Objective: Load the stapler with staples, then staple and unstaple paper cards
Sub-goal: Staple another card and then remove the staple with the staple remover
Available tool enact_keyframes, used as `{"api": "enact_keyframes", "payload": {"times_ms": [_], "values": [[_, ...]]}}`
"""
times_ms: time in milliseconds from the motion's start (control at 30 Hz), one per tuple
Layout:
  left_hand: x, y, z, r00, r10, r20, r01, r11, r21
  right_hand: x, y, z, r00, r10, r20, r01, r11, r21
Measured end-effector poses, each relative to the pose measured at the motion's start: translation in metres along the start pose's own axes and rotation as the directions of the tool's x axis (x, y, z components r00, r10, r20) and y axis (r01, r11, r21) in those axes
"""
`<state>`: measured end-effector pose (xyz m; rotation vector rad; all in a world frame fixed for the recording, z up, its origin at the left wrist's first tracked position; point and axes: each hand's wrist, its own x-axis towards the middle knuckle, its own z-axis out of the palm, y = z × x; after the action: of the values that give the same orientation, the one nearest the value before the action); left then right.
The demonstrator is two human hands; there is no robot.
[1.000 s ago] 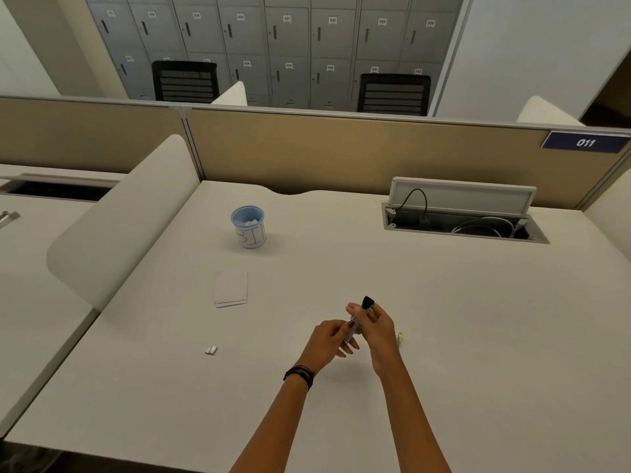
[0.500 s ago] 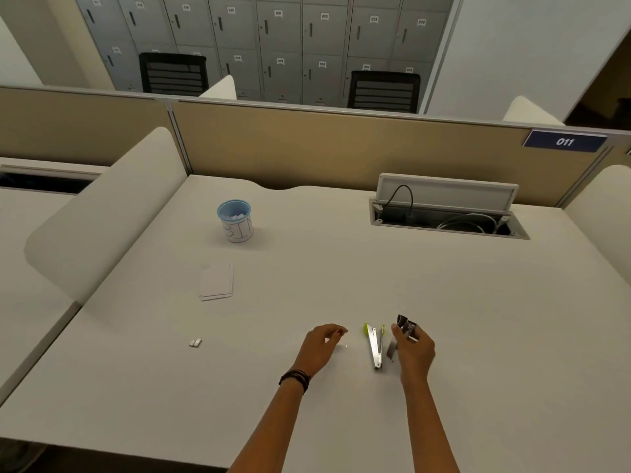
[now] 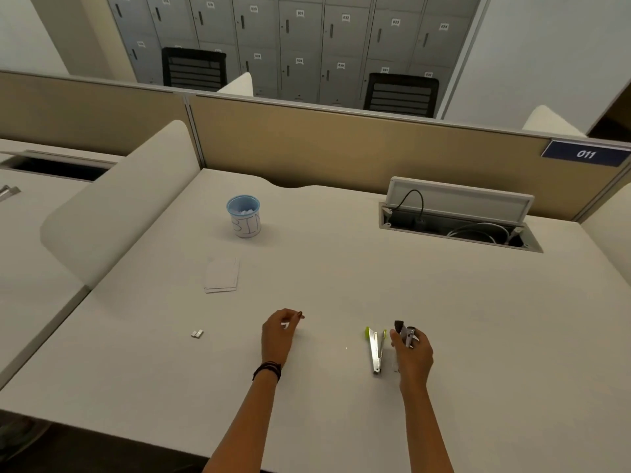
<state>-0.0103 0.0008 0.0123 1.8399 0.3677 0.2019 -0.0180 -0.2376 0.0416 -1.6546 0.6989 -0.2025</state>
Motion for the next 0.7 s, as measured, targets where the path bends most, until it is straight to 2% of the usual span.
{"api": "enact_keyframes", "payload": {"times_ms": [233,400,500,700], "values": [[0.036,-0.015,-0.046,0.956,-0.058,-0.289,0.058,0.998,-0.006,0.005,-0.005,0.023,0.999,0.002,0.04,-0.002,1.0,0.009],[0.071,-0.034,-0.079,0.893,-0.013,-0.45,0.102,0.979,0.174,0.005,-0.01,0.044,0.998,-0.008,0.056,0.007,1.0,0.014],[0.091,-0.04,-0.094,0.898,-0.001,-0.44,0.1,0.975,0.2,0.003,-0.017,0.053,0.998,0.004,0.064,-0.007,0.999,0.036],[0.131,-0.055,-0.118,0.948,-0.037,-0.318,0.1,0.978,0.185,0.005,-0.013,0.078,0.994,0.03,0.106,-0.033,0.999,0.021]]}}
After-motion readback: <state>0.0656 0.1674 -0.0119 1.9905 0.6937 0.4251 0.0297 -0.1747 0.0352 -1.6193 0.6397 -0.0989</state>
